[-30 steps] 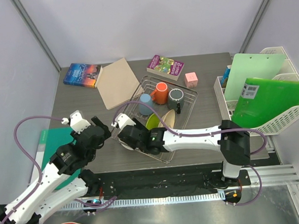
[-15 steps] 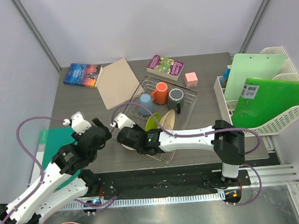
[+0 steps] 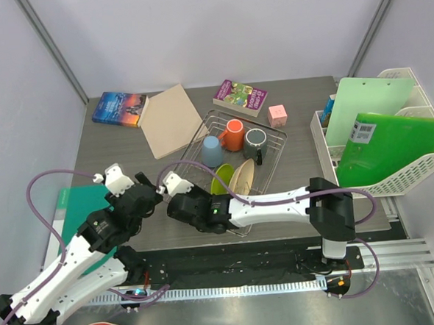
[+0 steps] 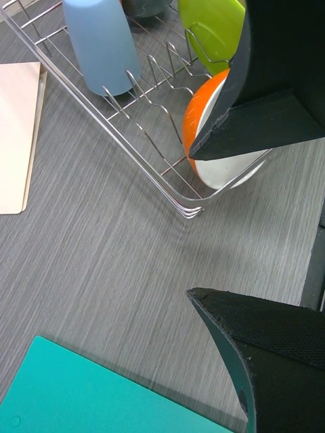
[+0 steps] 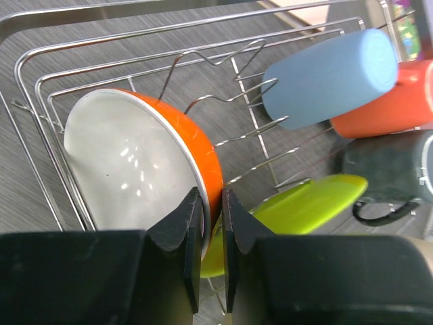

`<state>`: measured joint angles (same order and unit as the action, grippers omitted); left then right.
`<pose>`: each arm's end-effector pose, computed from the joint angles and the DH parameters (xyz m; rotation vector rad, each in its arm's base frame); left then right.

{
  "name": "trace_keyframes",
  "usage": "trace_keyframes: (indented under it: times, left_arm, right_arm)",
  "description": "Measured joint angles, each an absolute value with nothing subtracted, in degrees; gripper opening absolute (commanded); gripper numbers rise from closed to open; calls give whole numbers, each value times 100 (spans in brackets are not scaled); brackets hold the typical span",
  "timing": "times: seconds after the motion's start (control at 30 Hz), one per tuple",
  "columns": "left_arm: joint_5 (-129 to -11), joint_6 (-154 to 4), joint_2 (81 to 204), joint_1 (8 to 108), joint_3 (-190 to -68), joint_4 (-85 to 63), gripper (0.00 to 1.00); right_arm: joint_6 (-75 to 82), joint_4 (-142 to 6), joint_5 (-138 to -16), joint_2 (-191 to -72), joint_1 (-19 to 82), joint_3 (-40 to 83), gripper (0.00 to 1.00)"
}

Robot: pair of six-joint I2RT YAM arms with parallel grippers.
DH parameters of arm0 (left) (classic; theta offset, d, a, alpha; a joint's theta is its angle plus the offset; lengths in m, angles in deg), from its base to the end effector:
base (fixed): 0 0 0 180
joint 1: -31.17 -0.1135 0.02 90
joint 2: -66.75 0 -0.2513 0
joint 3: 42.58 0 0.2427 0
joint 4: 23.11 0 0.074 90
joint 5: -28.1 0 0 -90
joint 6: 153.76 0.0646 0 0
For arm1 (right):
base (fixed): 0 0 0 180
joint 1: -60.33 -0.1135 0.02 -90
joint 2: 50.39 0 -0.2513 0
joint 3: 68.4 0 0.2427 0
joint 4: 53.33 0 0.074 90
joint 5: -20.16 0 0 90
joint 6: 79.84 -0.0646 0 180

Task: Unload the mixed dishes from the dish rack
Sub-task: Pick up the bowl from the dish rack.

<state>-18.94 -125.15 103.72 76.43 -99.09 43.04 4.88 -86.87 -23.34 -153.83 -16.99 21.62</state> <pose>0.1237 -0.0622 0.2577 -0.6234 2.0438 -0.1774 0.1325 0.3754 0.2150 -0.9342 1.8815 -0.1295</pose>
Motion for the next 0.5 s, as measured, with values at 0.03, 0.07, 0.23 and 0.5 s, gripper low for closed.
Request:
trace_keyframes:
  times: [0.03, 0.07, 0.23, 0.5]
  left_arm:
    - [-1896, -12519, 10385, 7643, -9904, 4306, 76]
    - [-1898, -12526, 10394, 7643, -9904, 4304, 76]
    - [-1907, -12561, 10413, 7643, -9885, 4304, 76]
    - [-1909, -12637, 10374, 7643, -9867, 4295, 76]
  right_arm:
    - [567, -8687, -2218, -15383, -1745, 2162, 1]
    - [619, -8687, -2126, -15383, -1776, 2162, 1]
    - [825, -8684, -1796, -15383, -1874, 2162, 1]
    - [1030, -8706, -1464, -15366, -1961, 2323, 1]
